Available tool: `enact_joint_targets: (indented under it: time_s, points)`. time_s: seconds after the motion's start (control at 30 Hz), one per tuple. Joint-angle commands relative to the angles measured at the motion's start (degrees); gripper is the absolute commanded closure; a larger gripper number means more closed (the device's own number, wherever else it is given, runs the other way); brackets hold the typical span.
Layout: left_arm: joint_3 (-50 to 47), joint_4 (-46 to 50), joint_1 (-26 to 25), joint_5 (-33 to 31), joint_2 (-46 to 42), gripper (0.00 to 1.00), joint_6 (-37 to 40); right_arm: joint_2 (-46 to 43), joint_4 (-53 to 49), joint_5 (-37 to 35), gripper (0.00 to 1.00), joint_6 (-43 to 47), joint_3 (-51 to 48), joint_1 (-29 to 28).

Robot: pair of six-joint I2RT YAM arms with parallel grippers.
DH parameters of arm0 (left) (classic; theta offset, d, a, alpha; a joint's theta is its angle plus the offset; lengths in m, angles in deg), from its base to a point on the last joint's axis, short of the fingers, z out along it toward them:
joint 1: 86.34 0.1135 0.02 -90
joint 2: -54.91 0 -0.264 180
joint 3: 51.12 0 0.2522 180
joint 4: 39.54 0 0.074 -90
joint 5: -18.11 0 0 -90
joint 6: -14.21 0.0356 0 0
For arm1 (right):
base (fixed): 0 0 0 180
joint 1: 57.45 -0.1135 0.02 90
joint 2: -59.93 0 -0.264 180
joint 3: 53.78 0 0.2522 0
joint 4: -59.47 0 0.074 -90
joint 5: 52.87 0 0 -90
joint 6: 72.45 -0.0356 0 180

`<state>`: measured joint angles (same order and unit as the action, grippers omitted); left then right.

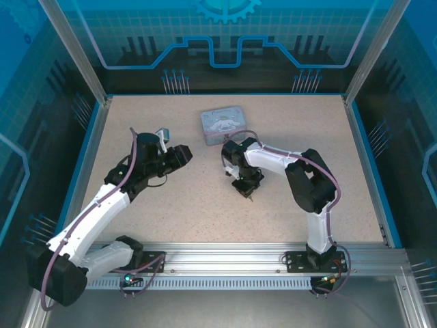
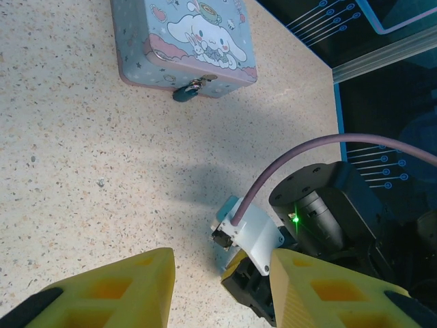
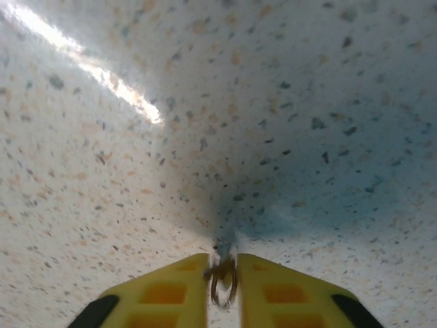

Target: Unlock the padlock with the key

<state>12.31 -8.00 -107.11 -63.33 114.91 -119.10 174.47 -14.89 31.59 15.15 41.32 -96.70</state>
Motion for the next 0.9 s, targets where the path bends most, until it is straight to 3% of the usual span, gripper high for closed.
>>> enact_joint_targets:
  time_s: [0.0,0.27,0.4,0.6,0.87]
  points:
    - [1.0,1.0,0.5,0.1,0.1,0.58,1.5,-0.1,-1.1,-0.7,0.7,-0.7,1.1,0.6]
    - [0.6,1.1,0.5,-0.1,0.0,0.57,1.8,-10.1,3.5,0.4,0.56,-1.5,-4.9,2.4]
    - [0.5,1.1,0.5,-0.2,0.1,0.55,2.2,-13.3,10.4,5.7,0.52,2.6,-10.6,3.3]
    - [0.0,1.3,0.5,0.0,-0.5,0.55,1.9,-10.7,13.6,11.4,0.53,5.4,-10.7,5.9]
    - [-0.5,1.4,0.5,-0.2,-1.3,0.54,1.5,-6.1,13.9,12.7,0.54,5.3,-10.1,5.9]
